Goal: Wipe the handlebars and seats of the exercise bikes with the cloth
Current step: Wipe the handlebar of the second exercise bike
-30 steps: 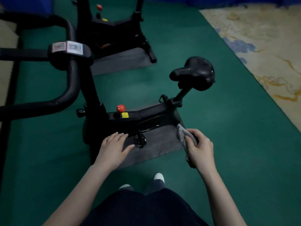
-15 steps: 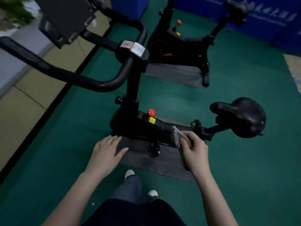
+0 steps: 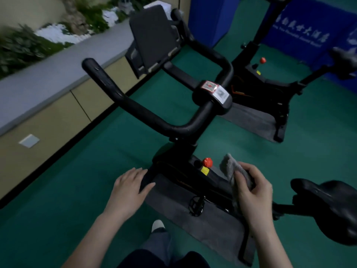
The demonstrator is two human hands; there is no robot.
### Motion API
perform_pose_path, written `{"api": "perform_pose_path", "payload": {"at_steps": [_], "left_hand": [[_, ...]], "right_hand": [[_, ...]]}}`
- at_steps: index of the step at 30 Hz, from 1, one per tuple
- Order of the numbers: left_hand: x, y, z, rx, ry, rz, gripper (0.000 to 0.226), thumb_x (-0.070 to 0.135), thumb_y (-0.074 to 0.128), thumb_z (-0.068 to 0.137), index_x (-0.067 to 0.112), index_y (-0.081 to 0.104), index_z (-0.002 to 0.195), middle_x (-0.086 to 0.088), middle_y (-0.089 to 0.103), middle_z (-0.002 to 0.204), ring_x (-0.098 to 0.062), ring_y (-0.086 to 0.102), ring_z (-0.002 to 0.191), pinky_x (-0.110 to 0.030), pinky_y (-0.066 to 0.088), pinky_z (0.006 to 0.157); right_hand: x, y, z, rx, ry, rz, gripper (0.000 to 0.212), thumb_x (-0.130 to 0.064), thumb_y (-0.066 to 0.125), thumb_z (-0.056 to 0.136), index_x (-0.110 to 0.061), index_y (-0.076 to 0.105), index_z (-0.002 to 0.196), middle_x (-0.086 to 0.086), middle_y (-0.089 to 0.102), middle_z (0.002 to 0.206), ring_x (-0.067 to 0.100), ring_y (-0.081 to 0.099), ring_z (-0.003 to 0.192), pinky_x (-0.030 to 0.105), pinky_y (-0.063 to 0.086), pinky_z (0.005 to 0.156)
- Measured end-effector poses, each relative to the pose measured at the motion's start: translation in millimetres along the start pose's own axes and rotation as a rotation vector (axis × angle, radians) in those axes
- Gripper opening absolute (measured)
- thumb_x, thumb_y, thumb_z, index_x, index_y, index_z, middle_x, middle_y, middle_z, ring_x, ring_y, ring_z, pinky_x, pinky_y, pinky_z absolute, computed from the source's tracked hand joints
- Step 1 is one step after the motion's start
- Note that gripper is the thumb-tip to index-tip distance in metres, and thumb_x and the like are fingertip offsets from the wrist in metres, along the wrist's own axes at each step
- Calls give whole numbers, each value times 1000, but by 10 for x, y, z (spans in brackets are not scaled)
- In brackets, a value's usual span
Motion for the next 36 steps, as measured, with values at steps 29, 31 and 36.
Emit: {"api": "perform_pose_path", "payload": {"at_steps": [29, 31, 36], "left_hand": [[-497, -1879, 948, 940, -222, -1112, 34, 22, 60, 92, 33, 54, 124, 12, 62, 105, 9, 57, 91, -9, 44, 81], [-473, -1906, 977, 990, -207, -1248, 31, 11, 61, 91, 31, 57, 114, 9, 65, 97, 1, 60, 87, -17, 47, 81], [-427, -1946, 1011, 1045, -207, -1456, 27, -1, 60, 89, 14, 61, 111, -1, 65, 86, 0, 59, 77, -15, 46, 72]], "right_hand": [[-2058, 2389, 1350, -559, -658, 146, 19, -4, 57, 93, -11, 67, 108, 2, 67, 98, 9, 64, 93, 27, 52, 78], [-2228, 2514, 1413, -563, -727, 175, 21, -2, 56, 92, -9, 67, 108, 3, 67, 100, 15, 64, 96, 32, 52, 81], [-2768, 2857, 1500, -674, -982, 83, 24, 1, 54, 88, -9, 67, 106, -7, 61, 95, 23, 61, 96, 27, 47, 78]]}}
Point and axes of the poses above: each hand's wrist, its own z-axis towards the middle knuckle, its own y-axis out of the palm, x = y × z, the point moved 6 cm from there along z, towards the middle knuckle
